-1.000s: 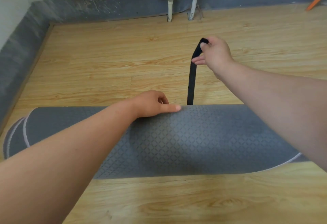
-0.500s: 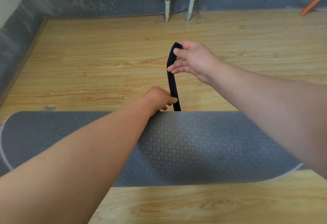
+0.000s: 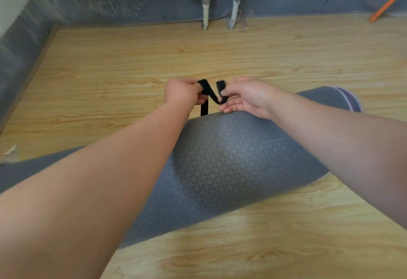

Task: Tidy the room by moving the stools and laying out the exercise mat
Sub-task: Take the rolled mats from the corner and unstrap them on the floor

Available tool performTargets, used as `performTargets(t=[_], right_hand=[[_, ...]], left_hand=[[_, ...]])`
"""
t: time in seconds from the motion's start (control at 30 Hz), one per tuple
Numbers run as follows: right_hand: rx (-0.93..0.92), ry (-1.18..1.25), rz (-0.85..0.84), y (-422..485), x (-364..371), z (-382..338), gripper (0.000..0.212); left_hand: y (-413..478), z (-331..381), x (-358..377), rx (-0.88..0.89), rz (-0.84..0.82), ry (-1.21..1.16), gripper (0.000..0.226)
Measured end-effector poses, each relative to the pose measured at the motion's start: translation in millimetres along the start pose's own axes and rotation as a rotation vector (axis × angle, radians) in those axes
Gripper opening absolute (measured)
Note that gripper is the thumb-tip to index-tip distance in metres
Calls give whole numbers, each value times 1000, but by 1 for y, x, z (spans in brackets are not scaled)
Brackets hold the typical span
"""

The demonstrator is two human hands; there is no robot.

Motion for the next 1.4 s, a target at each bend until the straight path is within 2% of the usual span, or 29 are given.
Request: performTargets(t=[0.07,0.17,0.23,0.33,0.43,0.47,0.5,0.57,0.6,0.67,0.77,0.87,0.97,1.1,1.3,1.4], right_hand=[[47,-151,-41,5,10,1,37],[124,-319,-84,12,21,2,26],[167,-415,-105,16,27,2,29],[223,-480,-118,21,34,8,30],[246,-506,-42,26,36,16,34],[251,-495,-4,28,35,19,37],[254,-459,31,27,33,21,40],[236,-314,79,27,29,25,46],[210,-238,99,26,26,23,48],[101,-108,152,26,18,6,47],[-116,6,245,26,-2,-48,41],[-196,20,284,24,-16,-85,42],[-160,-76,256,25,-8,-78,37],[-105,-149,206,25,3,-53,27],[-83,-165,194,27,2,-36,22],[-87,-103,204,32,1,-30,24]], left_hand=[[0,3,0,45,-22,74,20],[-2,9,-2,111,-31,148,10],[-2,13,-4,144,-29,171,7],[-6,9,-8,149,-36,220,6],[-14,-9,-13,103,-53,245,10],[-16,-19,-16,50,-79,322,21],[-21,-34,-16,-35,-156,460,42],[-37,-70,-9,-220,-439,745,90],[-46,-82,-7,-251,-551,830,105],[-53,-90,-1,-186,-637,893,112],[-49,-88,1,-95,-581,894,109],[-44,-85,-2,-88,-549,890,107],[-35,-75,-7,-54,-500,902,100],[-17,-57,-21,-84,-415,896,105],[1,-45,-20,-22,-326,801,62],[7,-45,-14,-4,-318,792,55]])
Point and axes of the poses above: each hand's wrist, its own y-axis towards the middle knuckle, its own x-axis out of the palm, z = x × y, the point moved 10 cm from there along y, towards the middle knuckle, and after that the axes turned 10 degrees about -z, right-handed, at the moved point
